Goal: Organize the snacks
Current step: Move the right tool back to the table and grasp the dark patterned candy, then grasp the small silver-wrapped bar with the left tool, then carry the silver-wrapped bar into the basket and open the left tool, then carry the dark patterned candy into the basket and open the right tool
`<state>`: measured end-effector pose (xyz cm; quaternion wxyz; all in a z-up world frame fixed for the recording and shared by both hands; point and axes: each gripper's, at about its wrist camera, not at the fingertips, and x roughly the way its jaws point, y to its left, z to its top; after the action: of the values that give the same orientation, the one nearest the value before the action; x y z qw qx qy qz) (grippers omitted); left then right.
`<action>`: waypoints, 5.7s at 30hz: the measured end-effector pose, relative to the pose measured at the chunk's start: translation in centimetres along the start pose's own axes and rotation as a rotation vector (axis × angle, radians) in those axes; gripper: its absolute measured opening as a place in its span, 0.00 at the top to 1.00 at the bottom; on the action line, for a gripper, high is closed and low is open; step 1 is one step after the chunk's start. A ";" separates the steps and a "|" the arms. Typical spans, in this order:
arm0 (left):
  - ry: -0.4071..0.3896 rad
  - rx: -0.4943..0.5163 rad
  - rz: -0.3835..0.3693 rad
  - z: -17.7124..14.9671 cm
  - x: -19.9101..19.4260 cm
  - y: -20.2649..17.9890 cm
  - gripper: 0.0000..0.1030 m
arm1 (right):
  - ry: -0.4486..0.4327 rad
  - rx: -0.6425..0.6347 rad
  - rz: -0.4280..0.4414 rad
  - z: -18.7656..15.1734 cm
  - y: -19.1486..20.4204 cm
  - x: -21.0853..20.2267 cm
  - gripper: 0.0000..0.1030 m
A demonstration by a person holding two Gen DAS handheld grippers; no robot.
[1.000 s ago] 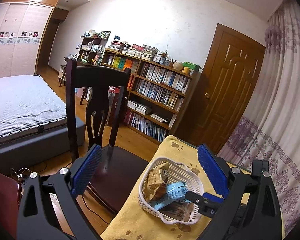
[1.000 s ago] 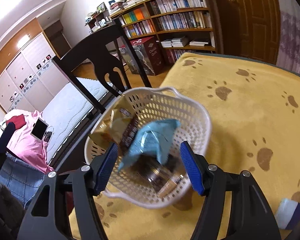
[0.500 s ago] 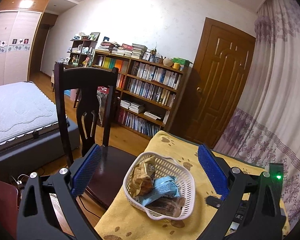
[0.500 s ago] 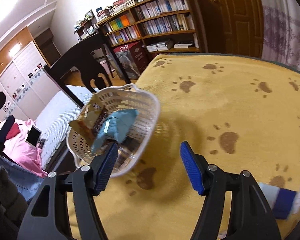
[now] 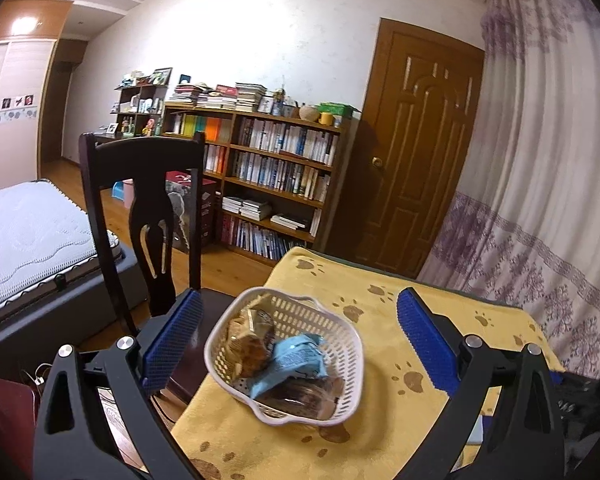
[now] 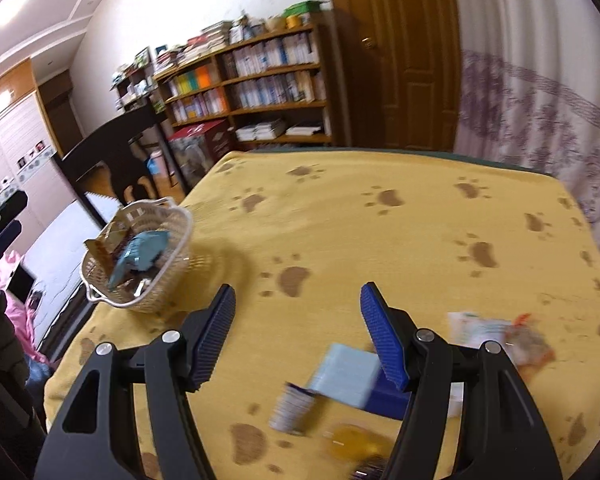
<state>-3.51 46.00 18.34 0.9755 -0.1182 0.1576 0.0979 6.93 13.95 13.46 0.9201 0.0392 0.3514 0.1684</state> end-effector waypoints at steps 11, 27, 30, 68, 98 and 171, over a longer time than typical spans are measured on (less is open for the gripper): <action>0.026 0.086 -0.052 -1.5 0.0 -3.7 0.03 | -0.018 0.097 -0.052 -4.3 -5.8 -3.8 0.37; 0.113 0.211 -0.134 -4.6 1.4 -8.7 0.03 | 0.072 0.045 -0.070 -12.1 -5.2 -2.8 0.37; 0.137 0.238 -0.140 -5.4 2.0 -9.6 0.03 | 0.097 0.016 -0.065 -12.8 -4.5 -2.0 0.38; 0.445 0.500 -0.309 -17.7 7.0 -18.2 0.17 | 0.151 -0.029 -0.092 -15.8 -4.5 -1.1 0.69; 0.392 0.448 -0.375 -14.3 5.3 -16.7 0.80 | 0.092 -0.016 -0.053 -15.3 -3.6 -3.0 0.69; 0.046 -0.116 0.146 -0.2 2.5 5.8 0.03 | 0.102 -0.063 0.274 -2.2 9.4 2.3 0.69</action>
<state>-2.57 51.86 16.13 0.9534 -0.1648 0.1820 0.1751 4.42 23.52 12.13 0.8704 0.0494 0.3835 0.3049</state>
